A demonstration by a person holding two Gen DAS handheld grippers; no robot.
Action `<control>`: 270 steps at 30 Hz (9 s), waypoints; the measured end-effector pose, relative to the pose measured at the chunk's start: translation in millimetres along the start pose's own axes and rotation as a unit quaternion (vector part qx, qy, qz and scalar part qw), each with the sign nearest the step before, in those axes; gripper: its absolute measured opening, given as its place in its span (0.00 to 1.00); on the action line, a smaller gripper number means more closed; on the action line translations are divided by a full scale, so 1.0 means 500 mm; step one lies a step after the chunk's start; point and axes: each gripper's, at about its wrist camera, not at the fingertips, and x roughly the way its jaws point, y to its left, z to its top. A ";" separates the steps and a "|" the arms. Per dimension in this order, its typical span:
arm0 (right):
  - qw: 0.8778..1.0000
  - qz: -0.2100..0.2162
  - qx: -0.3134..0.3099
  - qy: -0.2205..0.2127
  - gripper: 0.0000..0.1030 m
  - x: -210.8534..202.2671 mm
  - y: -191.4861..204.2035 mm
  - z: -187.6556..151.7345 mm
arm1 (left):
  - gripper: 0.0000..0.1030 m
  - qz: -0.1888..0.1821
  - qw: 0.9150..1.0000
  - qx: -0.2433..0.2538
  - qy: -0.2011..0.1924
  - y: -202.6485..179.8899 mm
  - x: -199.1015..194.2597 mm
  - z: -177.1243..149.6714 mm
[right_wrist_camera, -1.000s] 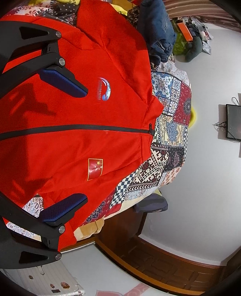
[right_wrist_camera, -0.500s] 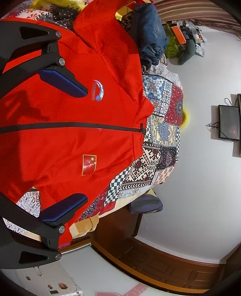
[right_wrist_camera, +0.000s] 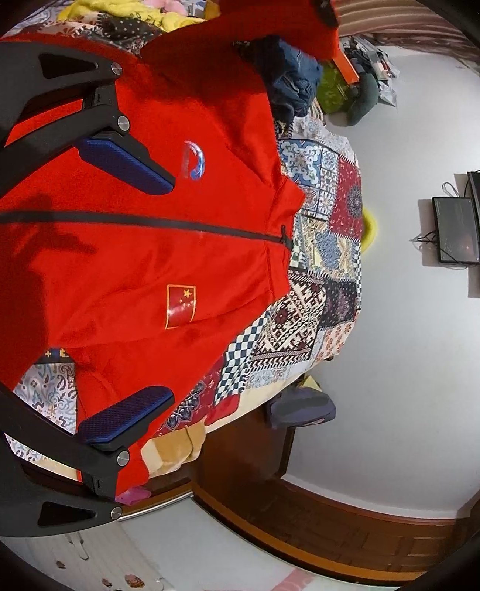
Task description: Fold large clothes
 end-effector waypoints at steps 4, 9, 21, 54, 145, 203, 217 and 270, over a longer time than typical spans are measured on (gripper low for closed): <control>1.000 -0.002 0.003 0.016 1.00 0.020 -0.016 -0.010 | 0.03 -0.042 0.997 0.032 0.064 -0.097 0.092 -0.046; 0.999 0.000 0.006 0.039 1.00 0.049 -0.029 -0.026 | 0.03 -0.083 0.983 0.060 0.153 -0.186 0.191 -0.134; 0.998 -0.008 -0.016 0.056 1.00 0.053 -0.020 -0.037 | 0.13 -0.126 0.960 0.105 0.225 -0.250 0.192 -0.233; 0.958 0.131 -0.229 0.113 0.92 0.129 0.346 -0.037 | 0.61 0.050 0.971 0.002 0.232 0.188 0.027 -0.351; 0.974 0.091 0.179 0.108 0.42 0.044 -0.272 -0.040 | 0.66 0.068 0.981 -0.001 0.180 0.086 -0.020 -0.245; 0.927 0.009 0.375 -0.003 0.03 0.060 -0.564 0.053 | 0.70 -0.043 0.974 0.019 0.223 -0.123 0.128 -0.246; 0.960 0.201 0.188 -0.051 0.03 -0.032 -0.191 0.258 | 0.70 -0.052 0.981 -0.006 0.186 -0.061 0.048 -0.216; 0.967 0.149 0.125 0.165 0.28 0.079 -0.195 -0.130 | 0.14 -0.129 0.914 -0.088 0.375 -0.248 0.391 -0.147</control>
